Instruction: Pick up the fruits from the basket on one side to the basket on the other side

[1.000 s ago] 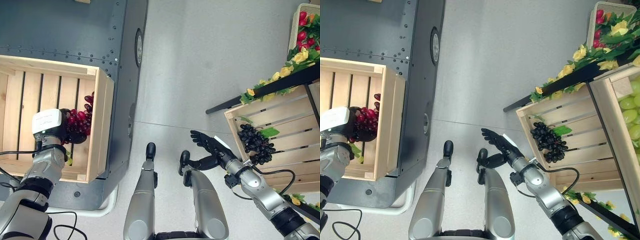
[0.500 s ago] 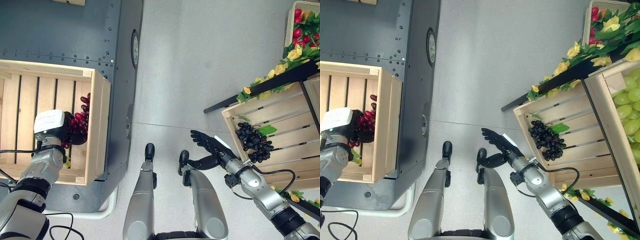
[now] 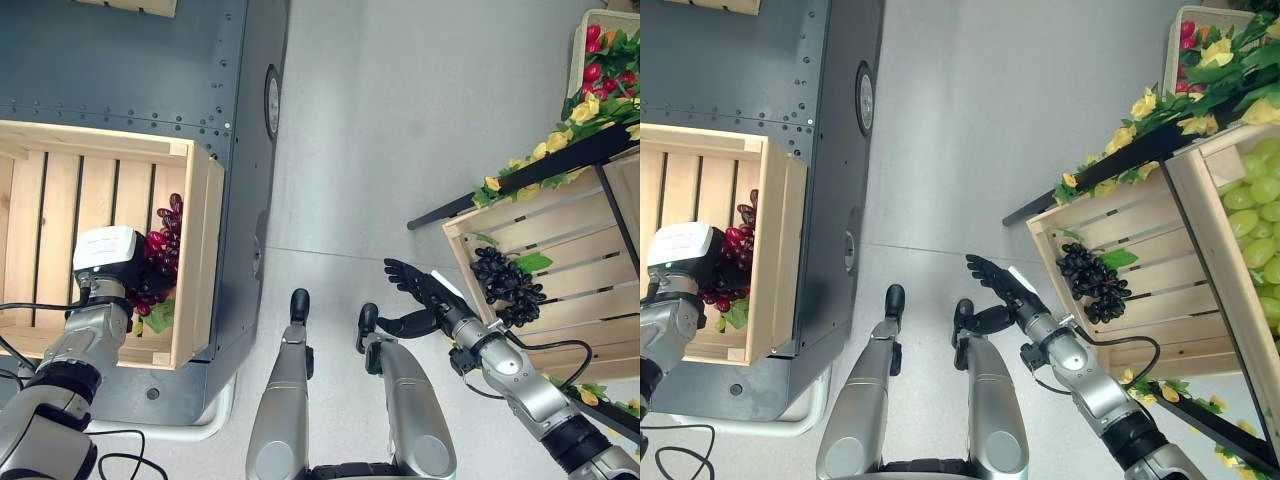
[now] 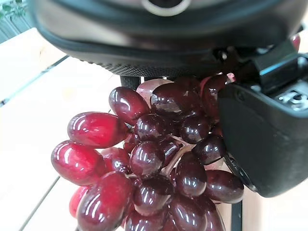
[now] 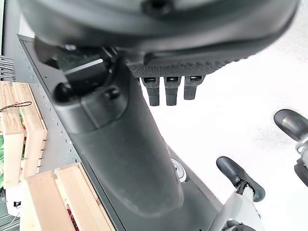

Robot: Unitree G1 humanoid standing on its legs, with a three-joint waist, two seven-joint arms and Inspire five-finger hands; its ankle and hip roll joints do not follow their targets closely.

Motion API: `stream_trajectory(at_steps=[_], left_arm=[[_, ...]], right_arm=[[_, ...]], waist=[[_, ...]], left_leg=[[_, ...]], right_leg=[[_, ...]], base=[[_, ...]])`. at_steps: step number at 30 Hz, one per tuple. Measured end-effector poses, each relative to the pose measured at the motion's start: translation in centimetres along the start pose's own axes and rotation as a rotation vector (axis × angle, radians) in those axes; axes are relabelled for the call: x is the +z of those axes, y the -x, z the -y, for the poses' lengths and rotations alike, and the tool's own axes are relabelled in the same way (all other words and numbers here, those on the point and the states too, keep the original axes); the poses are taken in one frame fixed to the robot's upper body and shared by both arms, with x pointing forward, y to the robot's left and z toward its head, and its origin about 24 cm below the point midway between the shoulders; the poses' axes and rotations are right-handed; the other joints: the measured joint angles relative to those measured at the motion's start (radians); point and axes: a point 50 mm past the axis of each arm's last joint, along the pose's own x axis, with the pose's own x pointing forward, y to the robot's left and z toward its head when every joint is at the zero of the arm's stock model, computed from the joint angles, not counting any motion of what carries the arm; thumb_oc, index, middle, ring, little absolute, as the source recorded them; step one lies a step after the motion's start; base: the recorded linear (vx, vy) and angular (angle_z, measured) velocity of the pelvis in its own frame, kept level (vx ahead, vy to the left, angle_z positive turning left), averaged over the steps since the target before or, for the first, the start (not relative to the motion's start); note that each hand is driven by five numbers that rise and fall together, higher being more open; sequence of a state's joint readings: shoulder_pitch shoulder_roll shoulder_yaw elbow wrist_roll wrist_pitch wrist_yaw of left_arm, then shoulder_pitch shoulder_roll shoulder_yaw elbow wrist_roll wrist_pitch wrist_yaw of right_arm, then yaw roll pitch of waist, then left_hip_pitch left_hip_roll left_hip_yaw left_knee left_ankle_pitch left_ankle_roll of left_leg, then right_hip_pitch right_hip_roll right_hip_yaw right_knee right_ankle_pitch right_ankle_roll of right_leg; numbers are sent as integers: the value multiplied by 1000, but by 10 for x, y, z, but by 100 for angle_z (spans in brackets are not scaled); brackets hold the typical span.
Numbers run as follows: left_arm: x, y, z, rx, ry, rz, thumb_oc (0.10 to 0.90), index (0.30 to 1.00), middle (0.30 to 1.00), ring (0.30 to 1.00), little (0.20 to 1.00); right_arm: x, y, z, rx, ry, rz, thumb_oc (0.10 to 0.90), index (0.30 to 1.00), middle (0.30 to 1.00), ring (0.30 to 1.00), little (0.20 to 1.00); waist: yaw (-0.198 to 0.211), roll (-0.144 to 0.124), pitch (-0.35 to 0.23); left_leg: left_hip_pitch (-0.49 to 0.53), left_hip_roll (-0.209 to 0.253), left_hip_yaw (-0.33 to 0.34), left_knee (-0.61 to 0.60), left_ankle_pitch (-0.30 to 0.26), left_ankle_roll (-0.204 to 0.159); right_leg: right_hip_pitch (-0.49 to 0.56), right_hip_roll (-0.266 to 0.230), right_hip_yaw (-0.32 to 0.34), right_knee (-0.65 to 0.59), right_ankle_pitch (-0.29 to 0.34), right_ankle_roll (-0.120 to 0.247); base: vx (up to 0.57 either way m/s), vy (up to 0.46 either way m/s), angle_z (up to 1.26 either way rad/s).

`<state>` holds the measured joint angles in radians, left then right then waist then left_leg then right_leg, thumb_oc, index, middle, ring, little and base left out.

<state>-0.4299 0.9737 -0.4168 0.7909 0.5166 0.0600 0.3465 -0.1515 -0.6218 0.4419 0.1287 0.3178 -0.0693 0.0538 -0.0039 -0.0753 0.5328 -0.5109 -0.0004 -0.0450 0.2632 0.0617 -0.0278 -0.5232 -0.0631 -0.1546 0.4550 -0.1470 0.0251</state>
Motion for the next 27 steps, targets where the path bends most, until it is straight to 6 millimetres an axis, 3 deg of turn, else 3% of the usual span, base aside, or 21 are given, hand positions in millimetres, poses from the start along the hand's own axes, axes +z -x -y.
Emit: stream_trajectory(at_steps=[6,15,22,27], left_arm=[[-10,6,-10,32,-73,14,400,300,300,300,300],[-27,23,-23,-27,-243,80,400,300,300,300,300],[-13,25,-51,-42,-399,199,400,300,300,300,300],[4,25,-83,-7,-525,304,400,300,300,300,300]], right_arm=[[-6,4,-3,-9,-16,-18,800,900,900,900,900],[-13,9,-14,-5,-65,-31,800,900,900,900,900],[-4,7,-11,-23,-74,9,800,900,900,900,900],[15,-2,-8,-16,-74,88,800,900,900,900,900]], waist=[[26,3,1],[54,33,4],[88,52,-2],[101,58,-6]], left_leg=[[62,2,-6,-41,9,-6],[298,14,-30,-197,39,-9],[390,16,-43,-268,44,-6],[453,12,-52,-296,44,-6]], right_leg=[[53,-2,-13,-18,-4,-5],[290,14,-39,-155,2,3],[400,20,-52,-249,11,14],[496,21,-56,-326,21,22]], base=[[31,-60,3],[92,-81,8],[90,-62,8],[66,-55,13]])
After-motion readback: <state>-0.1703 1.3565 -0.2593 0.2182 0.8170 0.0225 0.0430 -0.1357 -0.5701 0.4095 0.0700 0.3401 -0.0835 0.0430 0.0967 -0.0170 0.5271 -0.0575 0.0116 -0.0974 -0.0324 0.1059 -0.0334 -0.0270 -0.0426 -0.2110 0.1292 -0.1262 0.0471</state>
